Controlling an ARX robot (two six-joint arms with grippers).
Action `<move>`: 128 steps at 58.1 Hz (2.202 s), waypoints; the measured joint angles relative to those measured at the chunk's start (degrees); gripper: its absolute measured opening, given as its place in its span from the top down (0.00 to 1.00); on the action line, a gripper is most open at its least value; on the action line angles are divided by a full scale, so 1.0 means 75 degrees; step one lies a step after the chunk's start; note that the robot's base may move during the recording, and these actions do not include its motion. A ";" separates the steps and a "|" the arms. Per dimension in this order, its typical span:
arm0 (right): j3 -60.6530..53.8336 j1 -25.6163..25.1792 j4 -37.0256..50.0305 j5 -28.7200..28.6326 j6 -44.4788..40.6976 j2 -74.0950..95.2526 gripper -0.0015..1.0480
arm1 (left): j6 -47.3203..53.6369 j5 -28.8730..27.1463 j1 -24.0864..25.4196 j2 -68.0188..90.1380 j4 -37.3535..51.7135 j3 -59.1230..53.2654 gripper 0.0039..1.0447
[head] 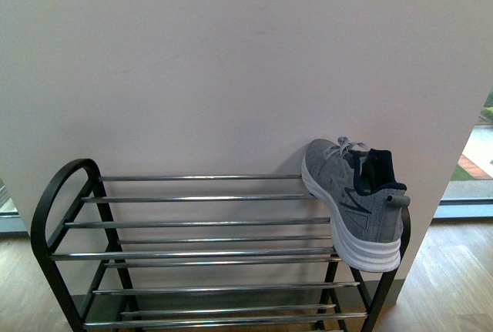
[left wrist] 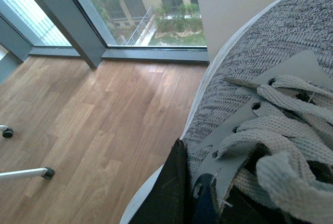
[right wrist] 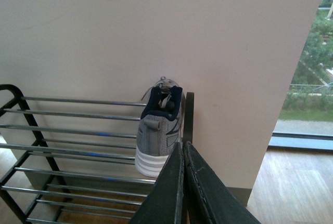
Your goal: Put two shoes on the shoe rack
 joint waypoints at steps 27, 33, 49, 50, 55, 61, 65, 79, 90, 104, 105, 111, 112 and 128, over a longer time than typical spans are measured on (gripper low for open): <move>0.0000 0.0000 -0.1145 0.0003 0.0000 -0.1157 0.98 | 0.0000 0.0000 0.0000 0.0000 0.0000 0.0000 0.99; 0.0000 0.0000 -0.1402 0.0000 0.0000 -0.1411 0.98 | 0.0000 0.0000 0.0000 0.0000 0.0000 0.0000 0.99; 0.0003 0.0000 -0.2783 0.0006 0.0000 -0.2736 0.98 | 0.0000 0.0000 0.0000 0.0000 0.0000 0.0000 0.99; 0.0003 0.0000 -0.2783 0.0003 0.0000 -0.2736 0.98 | 0.0000 0.0003 0.0000 0.0000 0.0000 0.0000 0.99; 0.0003 0.0000 -0.2783 0.0003 0.0000 -0.2751 0.98 | 0.0000 0.0006 0.0000 0.0000 0.0000 0.0000 0.99; 0.0003 0.0000 -0.2783 0.0006 -0.0009 -0.2757 0.98 | 0.0000 -0.0003 0.0000 0.0000 0.0000 0.0000 0.99; 0.0003 0.0000 -0.2783 0.0003 -0.0012 -0.2757 0.88 | 0.0000 -0.0003 0.0000 0.0000 0.0000 0.0000 0.99; 0.0003 0.0000 -0.2783 0.0003 -0.0009 -0.2760 0.51 | 0.0000 -0.0003 0.0000 0.0000 0.0000 0.0000 0.99; 0.0003 0.0000 -0.2783 -0.0026 -0.0012 -0.2763 0.18 | 0.0000 -0.0105 0.0009 0.0000 0.0000 0.0000 0.99; 0.0003 0.0003 -0.2798 0.0052 -0.0012 -0.2771 0.09 | -0.1364 0.2212 -0.0254 0.1093 0.1929 0.0134 0.99; 0.0003 0.0003 -0.2798 0.0047 -0.0012 -0.2769 0.09 | -0.1594 0.2521 -0.0420 0.1472 0.2171 0.0350 0.99; 0.0003 0.0012 -0.2798 0.0000 -0.0012 -0.2769 0.09 | -0.3625 0.3136 -0.1381 0.3794 0.2270 0.2299 0.99; 0.0003 0.0012 -0.2798 0.0003 -0.0012 -0.2769 0.09 | -0.3835 0.3156 -0.1431 0.3952 0.2259 0.2433 0.99; 0.0003 0.0012 -0.2798 0.0003 -0.0012 -0.2769 0.09 | -0.6085 0.2684 -0.1903 0.7431 0.1472 0.5269 0.99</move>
